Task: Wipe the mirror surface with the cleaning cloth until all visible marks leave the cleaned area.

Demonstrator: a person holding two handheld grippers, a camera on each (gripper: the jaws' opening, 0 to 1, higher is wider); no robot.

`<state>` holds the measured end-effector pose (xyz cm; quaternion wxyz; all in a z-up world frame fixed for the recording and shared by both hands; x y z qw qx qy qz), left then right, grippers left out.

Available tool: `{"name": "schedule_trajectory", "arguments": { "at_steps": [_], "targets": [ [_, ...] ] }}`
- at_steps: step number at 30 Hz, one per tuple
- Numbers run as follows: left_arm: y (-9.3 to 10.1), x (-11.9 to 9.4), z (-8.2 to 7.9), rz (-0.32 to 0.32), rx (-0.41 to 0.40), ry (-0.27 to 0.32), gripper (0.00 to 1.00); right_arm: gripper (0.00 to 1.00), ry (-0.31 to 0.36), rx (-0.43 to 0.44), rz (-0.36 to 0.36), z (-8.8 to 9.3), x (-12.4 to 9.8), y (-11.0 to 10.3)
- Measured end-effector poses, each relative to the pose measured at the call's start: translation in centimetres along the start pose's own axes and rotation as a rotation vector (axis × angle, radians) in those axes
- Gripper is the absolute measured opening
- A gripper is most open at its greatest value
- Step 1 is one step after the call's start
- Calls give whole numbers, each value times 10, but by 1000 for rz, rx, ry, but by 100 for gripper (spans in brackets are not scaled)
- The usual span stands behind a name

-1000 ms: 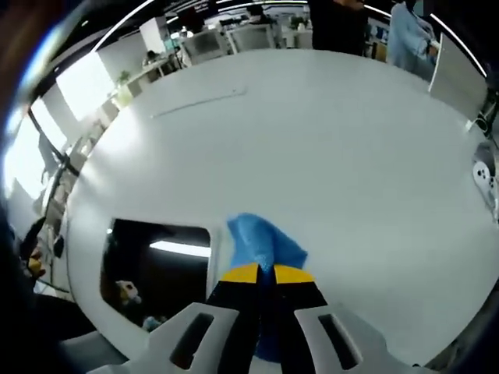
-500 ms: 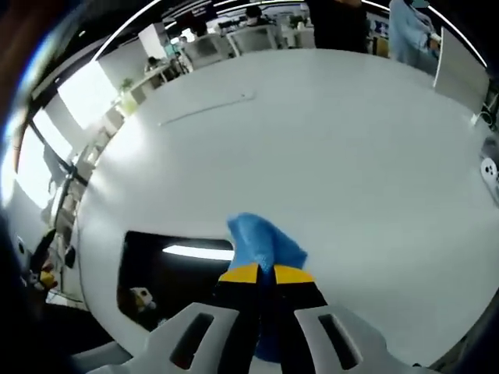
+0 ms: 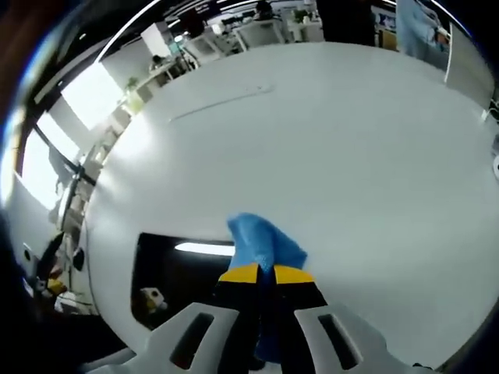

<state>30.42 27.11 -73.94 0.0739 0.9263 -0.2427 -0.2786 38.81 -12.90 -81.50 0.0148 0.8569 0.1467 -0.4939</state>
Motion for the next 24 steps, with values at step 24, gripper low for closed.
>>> {"name": "schedule_trajectory", "arguments": {
  "at_steps": [24],
  "targets": [
    [6,-1,8,9,34,-11,100,0,-49,-18,-74,-1,41,-65]
  ]
}}
Point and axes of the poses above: the point that each gripper's makers call its tool centre point, and the gripper's own axes: x roughly forward along the fingers, y roughly to its right, z roughly out of its underside, the point moved 3 cm from there along -x, roughly backward along the fingers, and after that the axes turned 13 degrees about -x, right-handed, at the moved point
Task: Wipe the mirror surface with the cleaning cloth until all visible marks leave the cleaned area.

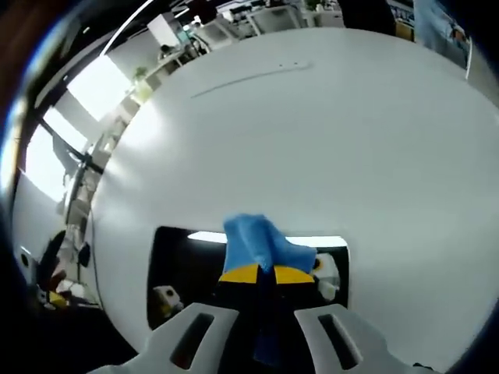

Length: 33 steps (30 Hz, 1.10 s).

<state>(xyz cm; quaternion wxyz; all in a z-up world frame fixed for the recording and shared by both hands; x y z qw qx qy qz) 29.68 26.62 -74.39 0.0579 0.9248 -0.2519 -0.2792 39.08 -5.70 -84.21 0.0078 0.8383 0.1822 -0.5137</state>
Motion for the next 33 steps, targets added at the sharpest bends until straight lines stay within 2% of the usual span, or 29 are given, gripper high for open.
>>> {"name": "schedule_trajectory", "arguments": {
  "at_steps": [4,12,17,25,33],
  "targets": [
    [0,1,6,6,10,-22,100,0,0,-2,-12,-3,4,-9],
    [-1,4,7,19,-1,-31,100,0,-10,-75,-62,-16,19,-57],
    [-1,2,4,31,3,-27,100,0,-19,-99,-83,-23,27,-78],
    [-12,-8,-1,24,0,-18,100,0,-32,-134,-96,-32,36,-97],
    [-18,-12,2,13,-4,-21,100,0,-42,-169,-113,-36,43,-122]
  ]
}}
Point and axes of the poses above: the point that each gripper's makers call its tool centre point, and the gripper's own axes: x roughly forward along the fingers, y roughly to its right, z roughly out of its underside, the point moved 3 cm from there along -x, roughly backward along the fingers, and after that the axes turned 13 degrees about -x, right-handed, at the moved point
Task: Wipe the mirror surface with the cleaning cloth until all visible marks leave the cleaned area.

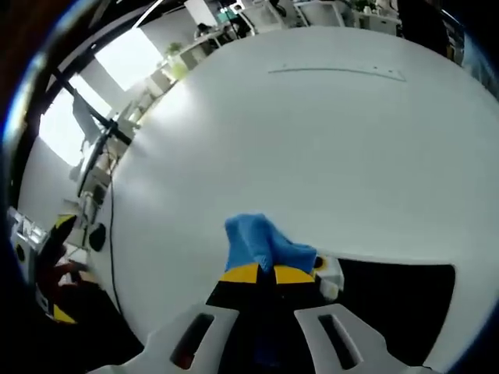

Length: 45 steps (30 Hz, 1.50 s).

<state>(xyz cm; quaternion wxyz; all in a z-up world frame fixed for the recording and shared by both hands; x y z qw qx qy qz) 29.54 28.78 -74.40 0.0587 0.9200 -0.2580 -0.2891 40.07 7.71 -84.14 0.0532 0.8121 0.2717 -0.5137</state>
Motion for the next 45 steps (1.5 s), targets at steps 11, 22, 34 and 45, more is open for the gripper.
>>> {"name": "schedule_trajectory", "arguments": {
  "at_steps": [11,22,34,45],
  "targets": [
    [6,5,-3,6,5,8,100,0,-8,-15,2,11,-6,-2],
    [5,2,2,13,38,-16,100,0,-26,-41,-7,26,-10,-14],
    [11,11,-4,25,40,-6,100,0,-43,-54,-35,35,-16,-20],
    [8,10,-6,14,30,6,100,0,-48,-91,-25,40,-22,-9]
  ]
}}
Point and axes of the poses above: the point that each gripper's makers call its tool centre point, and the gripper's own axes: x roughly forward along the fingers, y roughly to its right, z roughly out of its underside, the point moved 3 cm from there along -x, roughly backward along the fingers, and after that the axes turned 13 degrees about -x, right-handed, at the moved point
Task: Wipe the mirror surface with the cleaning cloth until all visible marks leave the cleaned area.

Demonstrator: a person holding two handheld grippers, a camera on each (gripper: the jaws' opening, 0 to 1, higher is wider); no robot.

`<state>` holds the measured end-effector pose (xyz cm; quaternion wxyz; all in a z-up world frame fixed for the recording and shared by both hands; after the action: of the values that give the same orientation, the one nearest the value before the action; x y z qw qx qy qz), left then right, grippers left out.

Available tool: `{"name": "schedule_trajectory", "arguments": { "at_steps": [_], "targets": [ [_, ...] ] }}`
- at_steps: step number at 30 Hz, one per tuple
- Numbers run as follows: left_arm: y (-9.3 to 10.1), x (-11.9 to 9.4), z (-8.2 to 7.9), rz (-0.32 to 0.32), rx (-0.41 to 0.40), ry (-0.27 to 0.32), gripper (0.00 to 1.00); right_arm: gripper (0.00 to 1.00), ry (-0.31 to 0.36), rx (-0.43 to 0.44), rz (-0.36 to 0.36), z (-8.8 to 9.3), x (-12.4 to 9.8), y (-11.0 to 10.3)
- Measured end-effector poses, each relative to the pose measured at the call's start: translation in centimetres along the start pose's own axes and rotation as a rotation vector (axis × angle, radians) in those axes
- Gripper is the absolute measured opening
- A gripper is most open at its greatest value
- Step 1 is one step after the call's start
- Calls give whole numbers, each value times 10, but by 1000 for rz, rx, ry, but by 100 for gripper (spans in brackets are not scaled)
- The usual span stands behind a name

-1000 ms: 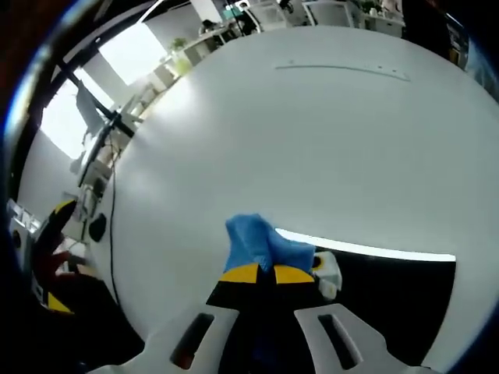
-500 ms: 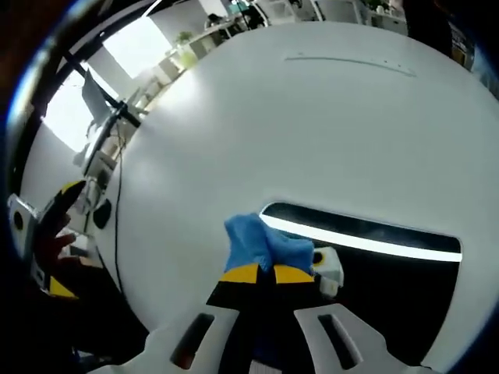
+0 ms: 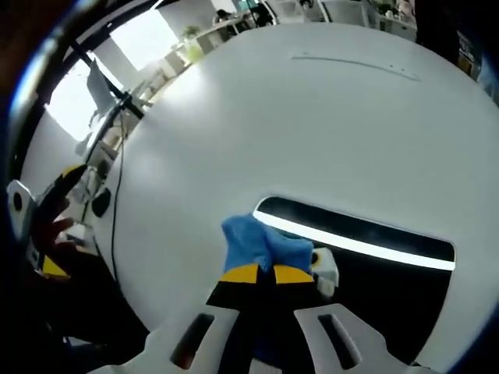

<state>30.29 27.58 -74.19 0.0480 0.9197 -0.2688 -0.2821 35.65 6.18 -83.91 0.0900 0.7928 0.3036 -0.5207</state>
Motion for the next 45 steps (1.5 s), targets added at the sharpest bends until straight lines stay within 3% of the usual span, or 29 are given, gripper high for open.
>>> {"name": "schedule_trajectory", "arguments": {
  "at_steps": [21,45],
  "targets": [
    [11,3,1,29,6,4,100,0,15,51,36,29,-22,45],
    [19,0,1,19,1,13,100,0,2,88,94,64,-50,98]
  ]
}}
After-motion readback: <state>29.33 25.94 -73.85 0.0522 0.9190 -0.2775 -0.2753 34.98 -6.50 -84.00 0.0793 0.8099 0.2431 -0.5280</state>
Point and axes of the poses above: the point that each gripper's makers call its tool centre point, and the gripper's own axes: x roughly forward along the fingers, y roughly to its right, z roughly out of its underside, the point moved 3 cm from there along -x, roughly backward along the fingers, and after that the axes turned 13 degrees about -x, right-handed, at the moved point
